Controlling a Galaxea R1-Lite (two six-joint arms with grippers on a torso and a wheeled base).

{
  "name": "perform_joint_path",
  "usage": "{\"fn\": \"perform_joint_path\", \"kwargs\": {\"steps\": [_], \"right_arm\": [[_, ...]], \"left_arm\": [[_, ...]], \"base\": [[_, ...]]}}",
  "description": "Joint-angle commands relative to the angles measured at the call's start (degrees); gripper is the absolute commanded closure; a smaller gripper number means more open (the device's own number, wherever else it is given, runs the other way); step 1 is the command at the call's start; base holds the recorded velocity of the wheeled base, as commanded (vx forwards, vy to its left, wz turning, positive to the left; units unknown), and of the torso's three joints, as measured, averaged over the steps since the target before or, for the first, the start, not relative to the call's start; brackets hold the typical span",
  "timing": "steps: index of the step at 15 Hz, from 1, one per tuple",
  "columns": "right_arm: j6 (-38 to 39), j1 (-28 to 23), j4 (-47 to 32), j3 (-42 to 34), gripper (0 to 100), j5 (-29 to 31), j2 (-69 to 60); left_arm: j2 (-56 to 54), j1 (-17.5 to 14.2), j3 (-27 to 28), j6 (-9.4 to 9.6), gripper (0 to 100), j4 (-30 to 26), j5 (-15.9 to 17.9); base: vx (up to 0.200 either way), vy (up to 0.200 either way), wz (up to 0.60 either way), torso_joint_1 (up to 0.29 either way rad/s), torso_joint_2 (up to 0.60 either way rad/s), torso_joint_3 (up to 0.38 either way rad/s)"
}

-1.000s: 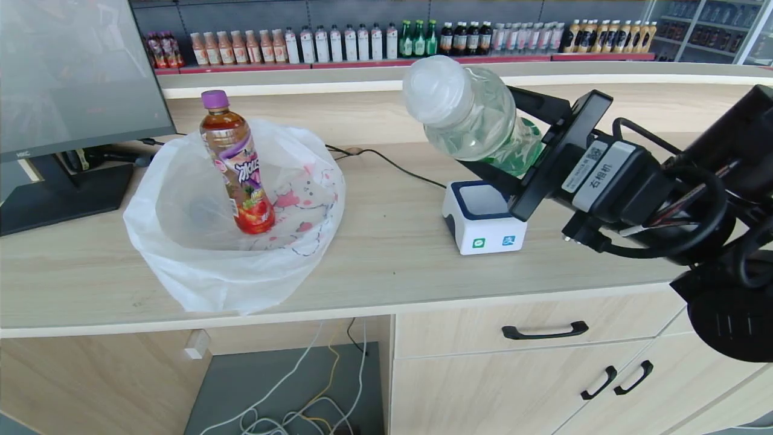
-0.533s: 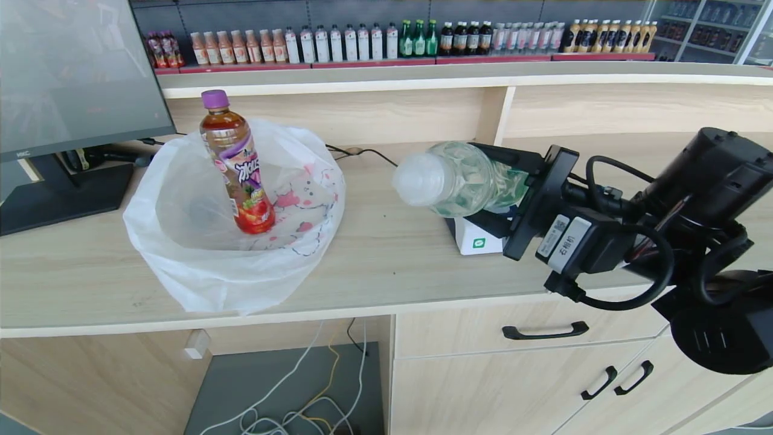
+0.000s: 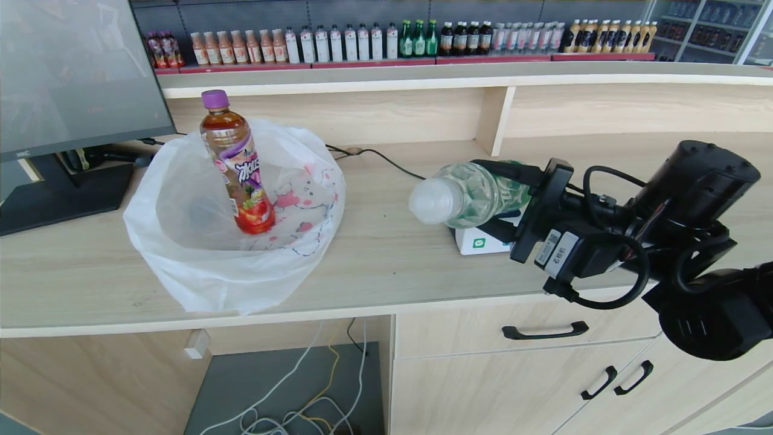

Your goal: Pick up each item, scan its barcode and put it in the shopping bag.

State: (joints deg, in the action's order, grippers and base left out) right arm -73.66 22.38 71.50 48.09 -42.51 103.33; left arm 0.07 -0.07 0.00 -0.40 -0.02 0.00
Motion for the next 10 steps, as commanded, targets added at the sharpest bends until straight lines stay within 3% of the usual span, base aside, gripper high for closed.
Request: {"fn": "perform_joint_path", "kwargs": {"steps": [1,10], "right_arm": [[-0.9,-0.9,0.1,0.3,100,-0.7,1.5],[-1.8,-1.0,0.3,0.3,100,-0.6,1.1]], "left_arm": [[0.0,0.0,0.0,-0.04,0,-0.1,0.0],[0.0,0.0,0.0,-0.04,0,0.0,0.0]], "base": [[0.0,0.0,0.0,0.0,0.0,0.0],[0.0,0.0,0.0,0.0,0.0,0.0]]}}
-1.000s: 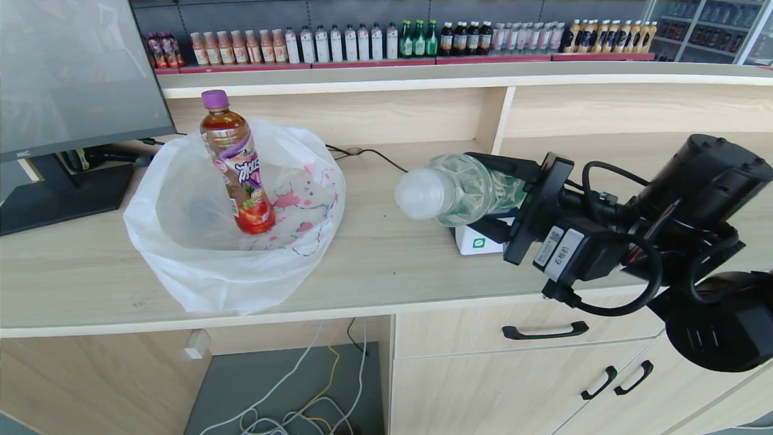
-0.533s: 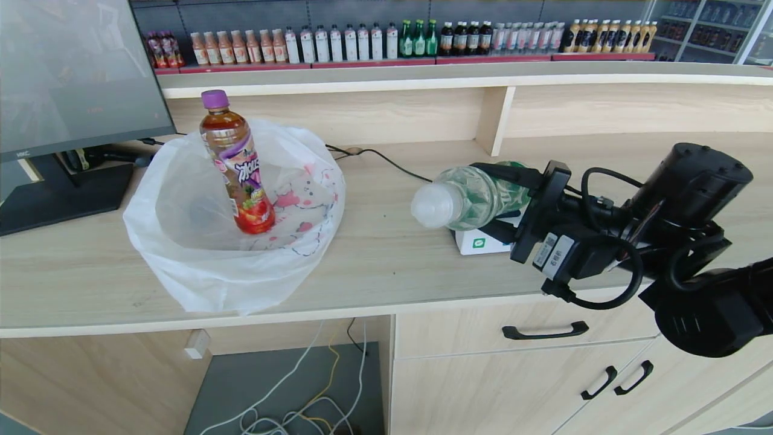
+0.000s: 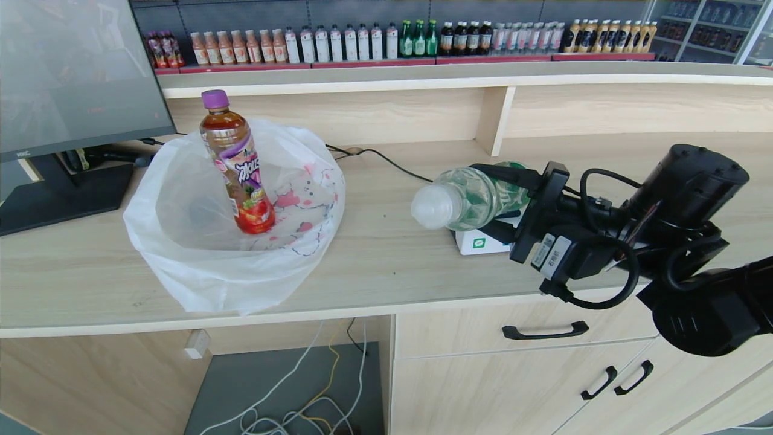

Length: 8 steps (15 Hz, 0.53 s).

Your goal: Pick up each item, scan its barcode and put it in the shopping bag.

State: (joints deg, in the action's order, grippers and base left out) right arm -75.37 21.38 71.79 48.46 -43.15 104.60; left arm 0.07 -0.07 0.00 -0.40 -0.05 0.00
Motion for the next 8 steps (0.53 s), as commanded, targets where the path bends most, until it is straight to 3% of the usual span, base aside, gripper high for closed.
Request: {"fn": "perform_joint_path", "kwargs": {"steps": [1,8], "right_arm": [[-0.2,0.1,0.0,0.1,100,0.0,-0.3],[-0.5,0.1,0.0,0.8,100,0.1,-0.3]], "left_arm": [[0.0,0.1,0.0,-0.04,0,0.0,0.0],[0.0,0.0,0.0,0.05,0,0.0,0.0]], "base": [[0.0,0.0,0.0,0.0,0.0,0.0],[0.0,0.0,0.0,0.0,0.0,0.0]]}}
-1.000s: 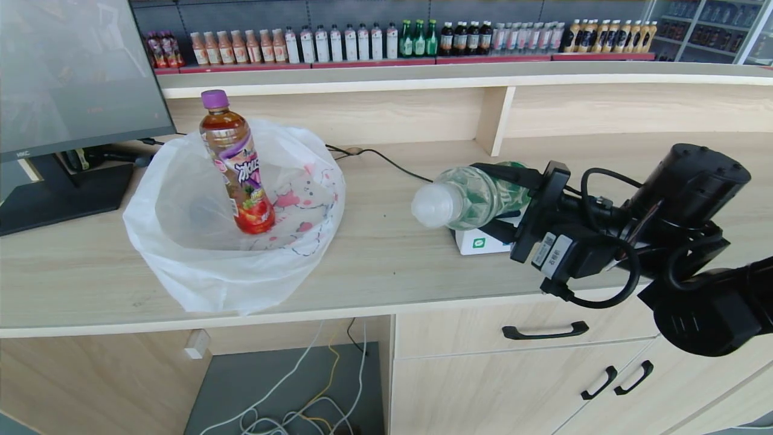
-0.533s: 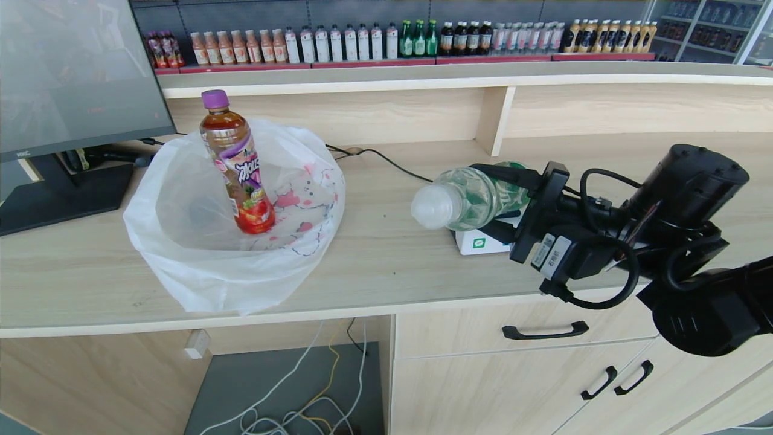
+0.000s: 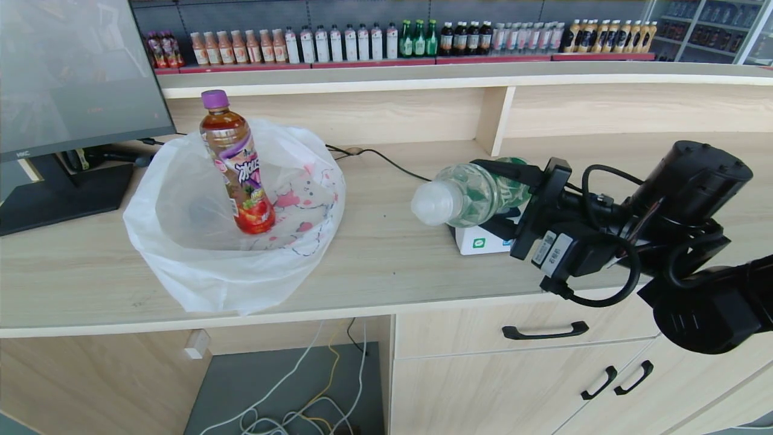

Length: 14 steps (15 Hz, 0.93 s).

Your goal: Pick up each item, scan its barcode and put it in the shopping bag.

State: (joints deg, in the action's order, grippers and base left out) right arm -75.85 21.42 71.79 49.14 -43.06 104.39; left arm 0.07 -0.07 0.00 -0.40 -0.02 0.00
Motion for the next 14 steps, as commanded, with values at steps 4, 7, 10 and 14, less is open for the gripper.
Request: {"fn": "perform_joint_path", "kwargs": {"steps": [4,7,10,14], "right_arm": [[0.1,0.0,0.0,0.5,100,0.1,-0.4],[3.3,0.6,0.0,2.5,100,0.3,-1.6],[7.4,1.7,0.0,4.8,100,1.9,-3.5],[17.2,6.3,0.5,6.6,100,7.5,-6.0]], "left_arm": [[0.0,0.0,0.0,-0.04,0,0.0,0.0],[0.0,0.0,0.0,0.05,0,0.0,0.0],[0.0,0.0,0.0,0.05,0,0.0,0.0],[0.0,0.0,0.0,-0.04,0,0.0,0.0]], "base": [[0.0,0.0,0.0,0.0,0.0,0.0],[0.0,0.0,0.0,0.0,0.0,0.0],[0.0,0.0,0.0,0.0,0.0,0.0],[0.0,0.0,0.0,0.0,0.0,0.0]]}}
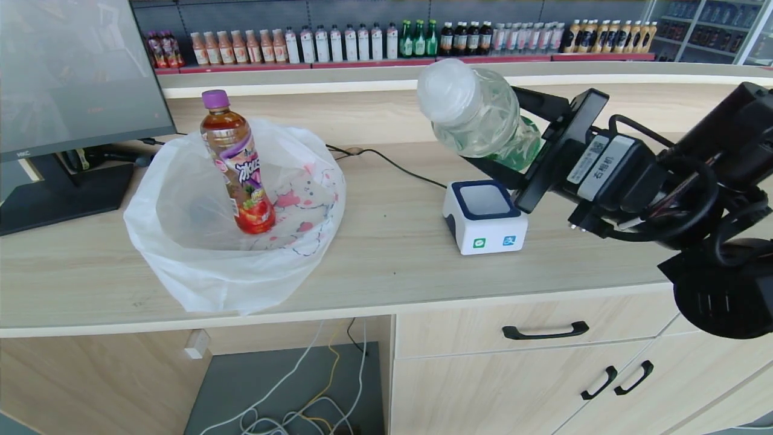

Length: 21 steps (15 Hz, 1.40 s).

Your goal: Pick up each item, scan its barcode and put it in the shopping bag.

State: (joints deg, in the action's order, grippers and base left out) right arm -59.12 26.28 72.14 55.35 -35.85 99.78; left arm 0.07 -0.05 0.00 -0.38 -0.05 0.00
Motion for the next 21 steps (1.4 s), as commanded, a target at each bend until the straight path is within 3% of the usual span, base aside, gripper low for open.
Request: {"fn": "perform_joint_path", "kwargs": {"steps": [1,3,5,10,11,17,21], "right_arm": [[3.1,2.0,1.2,0.4,100,3.6,-2.2],[5.2,2.7,1.0,0.5,100,7.7,-3.5],[12.1,2.7,0.9,2.7,100,8.5,-3.4],[30.6,2.6,0.8,8.7,100,17.5,-3.5],[32.5,2.3,0.9,8.1,100,18.3,-3.5],[47.6,3.4,5.1,-0.9,100,39.9,-4.4],[51.9,4.7,10.9,-6.3,100,42.4,0.2]], "left_arm": [[0.0,0.0,0.0,0.03,0,0.0,0.0],[0.0,0.0,0.0,-0.06,0,0.0,0.0],[0.0,0.0,0.0,0.03,0,0.0,0.0],[0.0,0.0,0.0,-0.06,0,0.0,0.0],[0.0,0.0,0.0,-0.06,0,0.0,0.0],[0.0,0.0,0.0,0.11,0,0.0,0.0],[0.0,0.0,0.0,0.03,0,0.0,0.0]], "base": [[0.0,0.0,0.0,0.0,0.0,0.0],[0.0,0.0,0.0,0.0,0.0,0.0],[0.0,0.0,0.0,0.0,0.0,0.0],[0.0,0.0,0.0,0.0,0.0,0.0],[0.0,0.0,0.0,0.0,0.0,0.0],[0.0,0.0,0.0,0.0,0.0,0.0],[0.0,0.0,0.0,0.0,0.0,0.0]]}}
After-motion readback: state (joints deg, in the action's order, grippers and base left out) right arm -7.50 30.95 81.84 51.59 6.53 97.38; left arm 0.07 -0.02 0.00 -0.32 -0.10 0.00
